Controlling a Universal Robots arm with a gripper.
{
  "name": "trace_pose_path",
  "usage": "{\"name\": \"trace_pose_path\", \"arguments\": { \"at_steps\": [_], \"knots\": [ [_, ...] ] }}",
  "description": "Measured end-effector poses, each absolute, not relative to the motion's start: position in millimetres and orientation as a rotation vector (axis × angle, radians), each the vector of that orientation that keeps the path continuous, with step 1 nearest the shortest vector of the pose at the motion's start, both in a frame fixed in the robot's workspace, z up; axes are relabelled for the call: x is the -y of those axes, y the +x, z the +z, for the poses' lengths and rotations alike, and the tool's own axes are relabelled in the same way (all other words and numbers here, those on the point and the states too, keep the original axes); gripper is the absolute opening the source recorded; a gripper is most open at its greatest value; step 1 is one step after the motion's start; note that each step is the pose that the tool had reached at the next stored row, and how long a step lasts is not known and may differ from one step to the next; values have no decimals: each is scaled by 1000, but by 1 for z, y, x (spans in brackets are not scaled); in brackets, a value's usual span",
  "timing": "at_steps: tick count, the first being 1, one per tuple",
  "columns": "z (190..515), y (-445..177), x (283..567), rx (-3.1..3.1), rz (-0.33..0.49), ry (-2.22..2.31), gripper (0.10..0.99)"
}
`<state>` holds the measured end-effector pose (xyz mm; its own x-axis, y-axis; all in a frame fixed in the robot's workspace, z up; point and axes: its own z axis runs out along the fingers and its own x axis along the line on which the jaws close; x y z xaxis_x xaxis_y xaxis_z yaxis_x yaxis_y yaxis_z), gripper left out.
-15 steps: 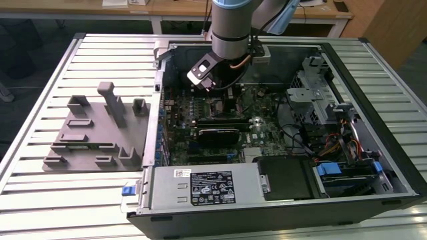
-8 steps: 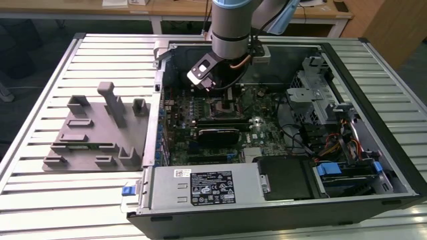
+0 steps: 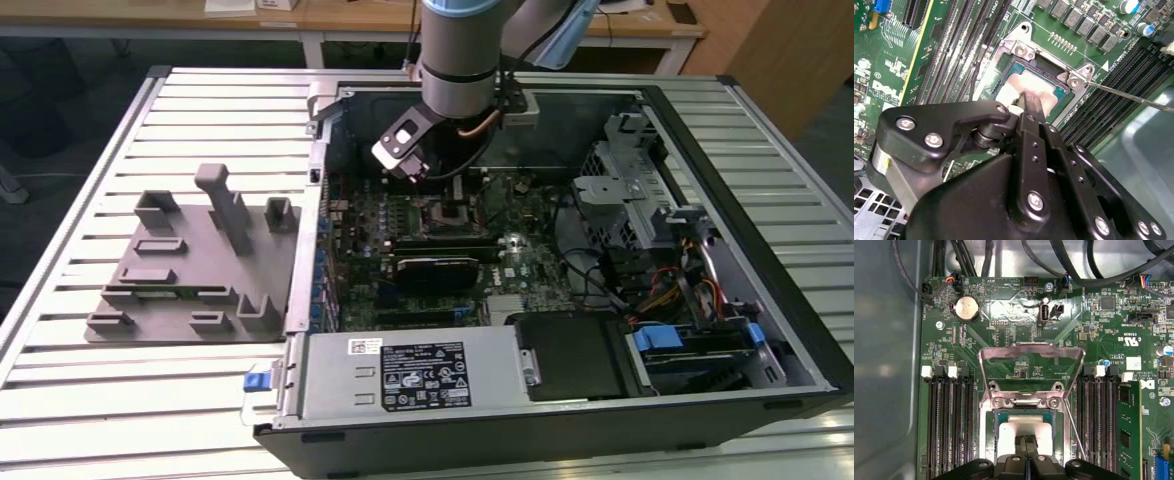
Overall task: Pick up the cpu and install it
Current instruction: 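Place the cpu into insertion slot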
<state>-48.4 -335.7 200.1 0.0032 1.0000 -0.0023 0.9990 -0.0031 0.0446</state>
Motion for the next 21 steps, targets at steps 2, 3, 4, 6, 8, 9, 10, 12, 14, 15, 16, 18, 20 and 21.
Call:
{"name": "trace_pose_path", "arguments": {
  "at_steps": [2, 3, 4, 6, 8, 9, 10, 12, 14, 15, 16, 18, 20, 21],
  "knots": [
    [199, -48, 336, -2194, 46, 2201, 106],
    [198, -49, 336, -2194, 44, 2201, 106],
    [198, -49, 336, -2194, 45, 2201, 106],
    [197, -49, 336, -2194, 45, 2201, 106],
    [198, -48, 336, -2194, 45, 2201, 106],
    [201, -48, 336, -2194, 48, 2201, 106],
    [206, -48, 336, -2194, 46, 2201, 106],
    [221, -48, 336, -2194, 46, 2201, 106],
    [228, -48, 336, -2194, 46, 2201, 106],
    [230, -48, 336, -2194, 46, 2201, 106],
    [231, -48, 336, -2194, 46, 2201, 106],
    [231, -48, 336, -2194, 46, 2201, 106],
    [232, -48, 336, -2194, 46, 2201, 106],
    [232, -48, 336, -2194, 46, 2201, 106]
  ]
}}
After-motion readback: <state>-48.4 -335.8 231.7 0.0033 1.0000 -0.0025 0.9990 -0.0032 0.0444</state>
